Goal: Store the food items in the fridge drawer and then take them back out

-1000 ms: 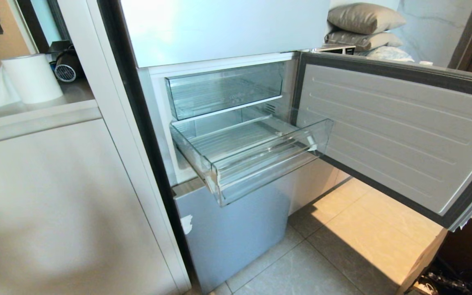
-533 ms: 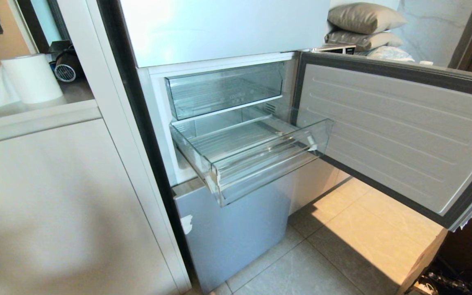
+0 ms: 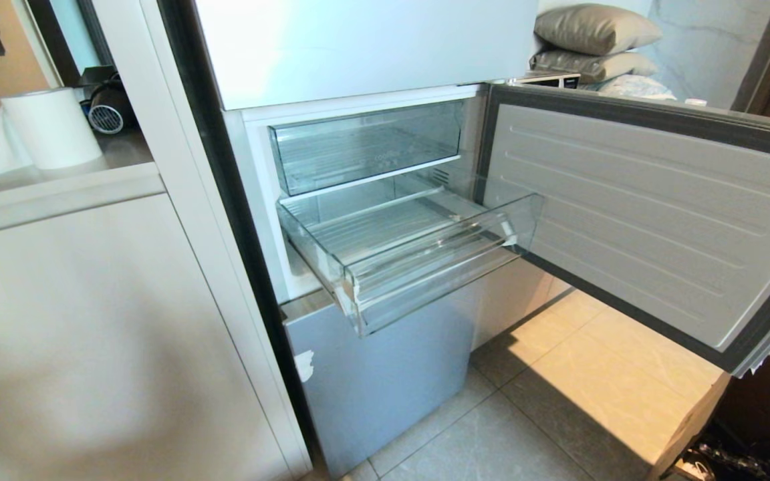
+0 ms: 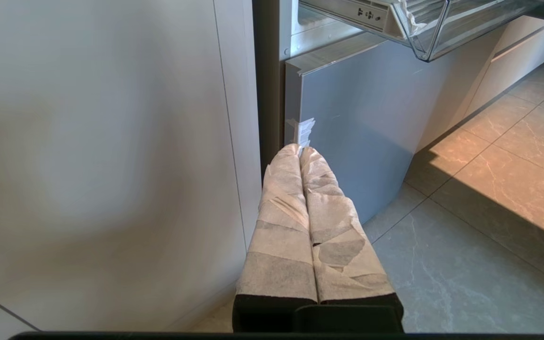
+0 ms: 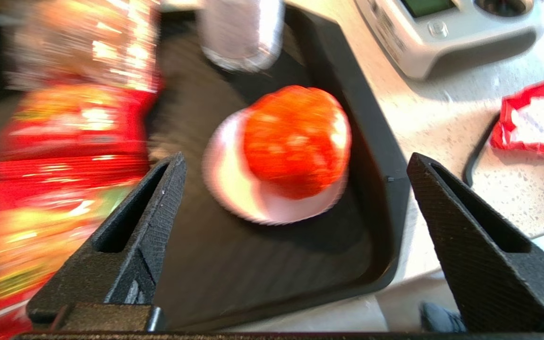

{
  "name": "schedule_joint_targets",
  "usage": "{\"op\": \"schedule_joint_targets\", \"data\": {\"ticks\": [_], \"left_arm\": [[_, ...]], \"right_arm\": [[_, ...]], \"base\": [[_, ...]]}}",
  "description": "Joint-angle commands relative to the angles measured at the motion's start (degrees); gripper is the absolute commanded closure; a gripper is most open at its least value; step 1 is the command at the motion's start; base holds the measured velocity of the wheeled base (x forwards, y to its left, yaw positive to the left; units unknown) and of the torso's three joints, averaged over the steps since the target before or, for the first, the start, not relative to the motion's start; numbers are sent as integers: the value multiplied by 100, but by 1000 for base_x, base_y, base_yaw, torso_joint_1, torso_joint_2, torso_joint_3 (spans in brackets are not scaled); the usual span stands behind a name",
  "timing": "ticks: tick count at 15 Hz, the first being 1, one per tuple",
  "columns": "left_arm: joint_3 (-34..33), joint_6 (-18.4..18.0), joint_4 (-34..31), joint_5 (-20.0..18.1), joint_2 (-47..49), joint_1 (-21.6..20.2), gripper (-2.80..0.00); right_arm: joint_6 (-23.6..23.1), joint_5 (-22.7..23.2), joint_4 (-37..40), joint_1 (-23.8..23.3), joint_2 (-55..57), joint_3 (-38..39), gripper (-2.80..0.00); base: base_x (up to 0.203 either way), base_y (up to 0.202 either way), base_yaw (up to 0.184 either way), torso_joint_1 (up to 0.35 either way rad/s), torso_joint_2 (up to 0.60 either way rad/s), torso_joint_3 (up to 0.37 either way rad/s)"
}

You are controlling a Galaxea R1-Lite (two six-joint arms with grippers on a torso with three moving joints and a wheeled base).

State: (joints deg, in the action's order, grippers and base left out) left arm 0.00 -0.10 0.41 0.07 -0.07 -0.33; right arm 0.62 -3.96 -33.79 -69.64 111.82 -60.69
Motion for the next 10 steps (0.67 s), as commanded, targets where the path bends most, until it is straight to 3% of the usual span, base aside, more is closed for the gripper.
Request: {"op": "schedule_joint_targets", "data": {"ticks": [1, 10], "left_arm": [[-9, 1, 2, 1, -1, -2, 0], [-9, 1, 2, 1, -1, -2, 0]], "right_arm": [[-28, 15, -23, -173, 495, -250, -280], [43, 252, -49, -184, 1140, -962, -280]], "base": [[0, 0, 0, 0, 0, 0], [0, 0, 0, 0, 0, 0]]}}
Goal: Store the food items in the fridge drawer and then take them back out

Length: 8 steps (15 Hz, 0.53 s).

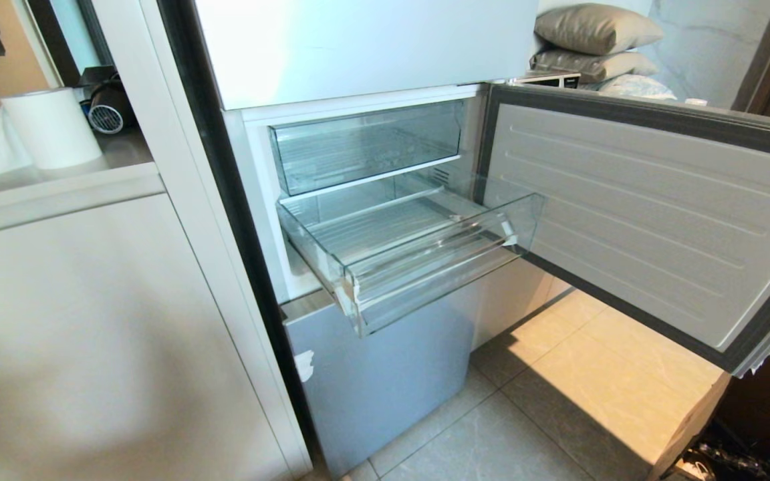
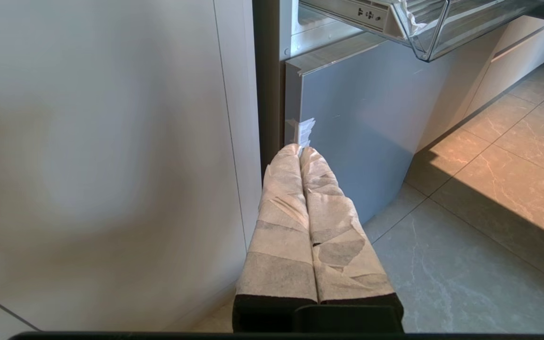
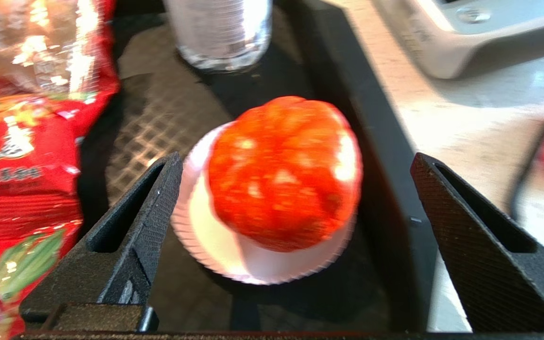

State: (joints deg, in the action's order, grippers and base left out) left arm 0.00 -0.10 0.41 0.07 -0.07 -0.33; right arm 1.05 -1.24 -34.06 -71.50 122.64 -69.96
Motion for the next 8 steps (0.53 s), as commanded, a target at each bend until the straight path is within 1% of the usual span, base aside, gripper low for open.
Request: {"op": "schedule_joint_targets", "data": {"ticks": [1, 6, 8], "left_arm": [[-9, 1, 2, 1, -1, -2, 0], [-9, 1, 2, 1, -1, -2, 0], [-9, 1, 2, 1, -1, -2, 0]], "right_arm": [[9, 119, -13, 2, 82, -29, -280], [194, 124, -22, 92, 281, -54, -280], [232, 116, -161, 125, 420, -114, -280]], "base": [[0, 0, 0, 0, 0, 0], [0, 0, 0, 0, 0, 0], [0, 0, 0, 0, 0, 0]]}}
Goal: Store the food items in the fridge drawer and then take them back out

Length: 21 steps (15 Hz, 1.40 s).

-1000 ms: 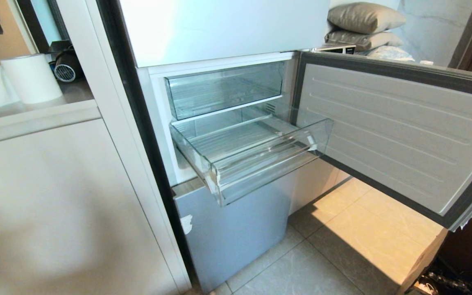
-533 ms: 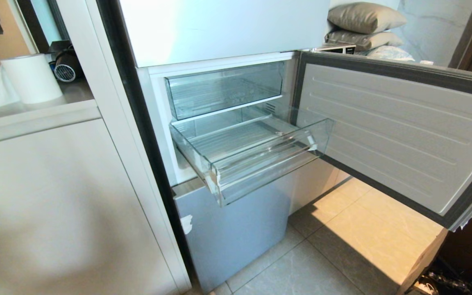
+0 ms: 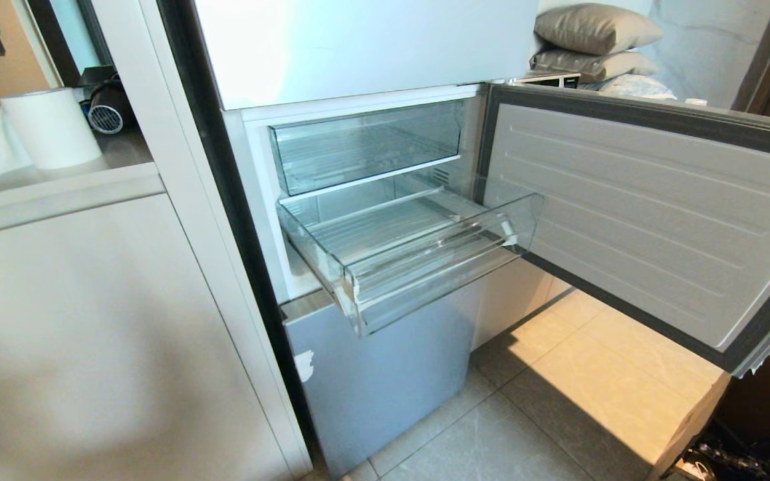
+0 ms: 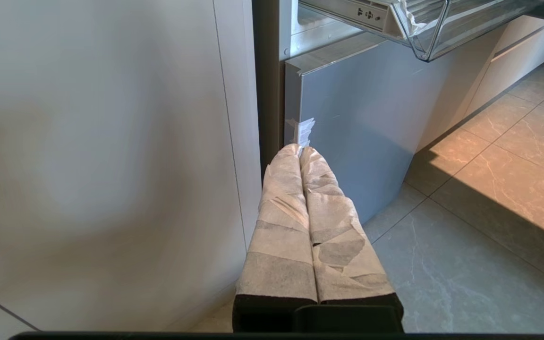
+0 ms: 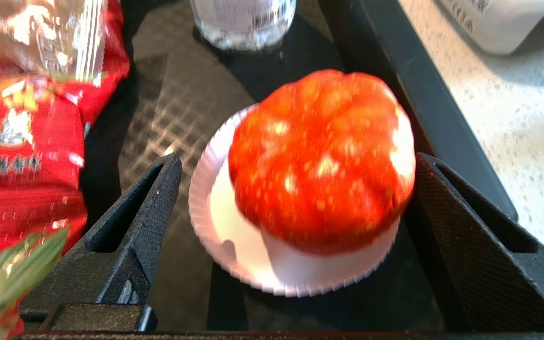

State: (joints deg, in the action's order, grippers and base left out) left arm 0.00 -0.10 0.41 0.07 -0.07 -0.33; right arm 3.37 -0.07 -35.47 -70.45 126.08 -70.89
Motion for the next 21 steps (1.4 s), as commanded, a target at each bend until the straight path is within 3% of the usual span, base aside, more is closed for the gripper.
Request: {"op": "schedule_joint_targets", "data": {"ticks": [1, 4, 5, 14, 17, 21], "left_arm": [[-9, 1, 2, 1, -1, -2, 0], [-9, 1, 2, 1, -1, -2, 0], [-9, 1, 2, 1, -1, -2, 0], [-9, 1, 2, 1, -1, -2, 0], [-9, 1, 2, 1, -1, -2, 0], [-9, 1, 2, 1, -1, -2, 0]], "right_arm": [[13, -1, -131, 31, 109, -13, -280], [5, -1, -233, 22, 216, -22, -280], [8, -6, -267, 22, 250, -26, 0], [149, -86, -239, -76, -120, 108, 0], [268, -540, -226, -329, -885, 414, 0], [327, -657, -228, -556, -2864, 1510, 0]], "base": [[0, 0, 0, 0, 0, 0], [0, 0, 0, 0, 0, 0], [0, 0, 0, 0, 0, 0], [0, 0, 0, 0, 0, 0], [0, 0, 0, 0, 0, 0], [0, 0, 0, 0, 0, 0]]}}
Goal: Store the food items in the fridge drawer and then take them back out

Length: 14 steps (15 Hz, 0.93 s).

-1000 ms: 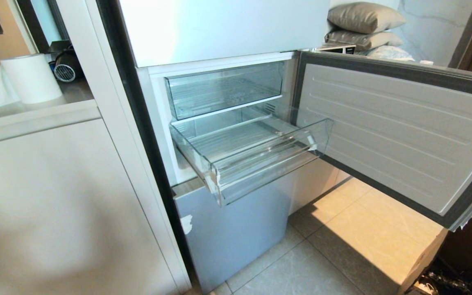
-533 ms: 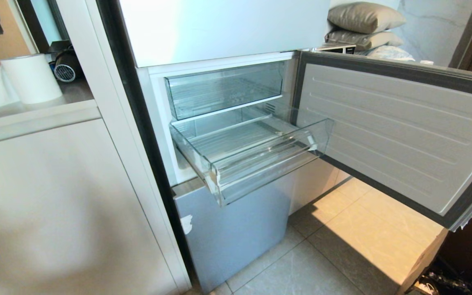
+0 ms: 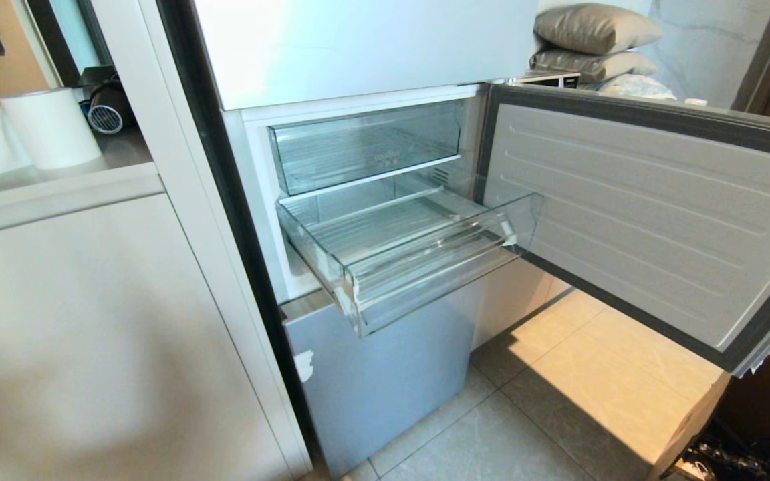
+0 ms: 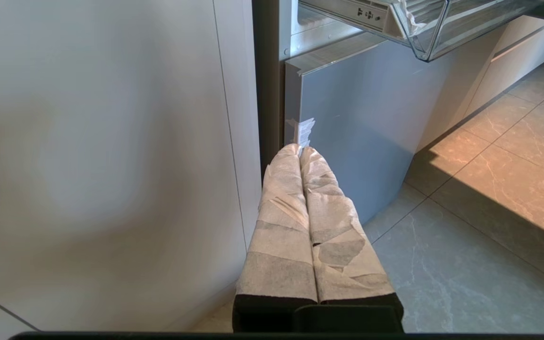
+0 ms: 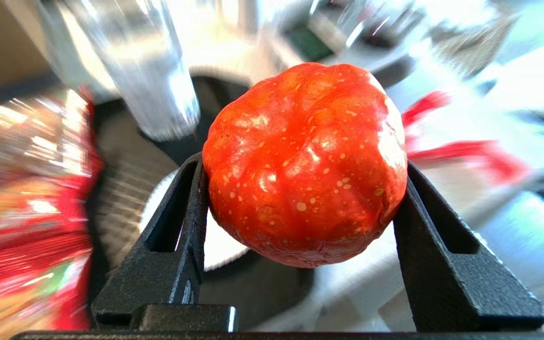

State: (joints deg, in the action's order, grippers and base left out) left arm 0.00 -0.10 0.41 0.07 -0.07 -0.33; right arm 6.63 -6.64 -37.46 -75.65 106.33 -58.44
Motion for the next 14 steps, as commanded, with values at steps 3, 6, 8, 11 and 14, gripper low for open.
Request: {"op": "schedule_joint_targets", "data": {"ticks": [3, 6, 8, 11, 14], "left_arm": [[-9, 1, 2, 1, -1, -2, 0], [-9, 1, 2, 1, -1, -2, 0], [-9, 1, 2, 1, -1, -2, 0], [-9, 1, 2, 1, -1, -2, 0], [-9, 1, 2, 1, -1, -2, 0]], "right_arm": [[48, -103, -62, 183, -2721, 1300, 0], [60, -341, -59, 1720, -4073, 2068, 0], [-2, -473, 4, 3441, -4844, 2443, 0], [-232, -583, 990, 6016, -6279, 2793, 0], [-287, -409, 2822, 7533, -7796, 3129, 0]], "base": [[0, 0, 0, 0, 0, 0], [0, 0, 0, 0, 0, 0], [0, 0, 0, 0, 0, 0], [0, 0, 0, 0, 0, 0], [0, 0, 0, 0, 0, 0]]}}
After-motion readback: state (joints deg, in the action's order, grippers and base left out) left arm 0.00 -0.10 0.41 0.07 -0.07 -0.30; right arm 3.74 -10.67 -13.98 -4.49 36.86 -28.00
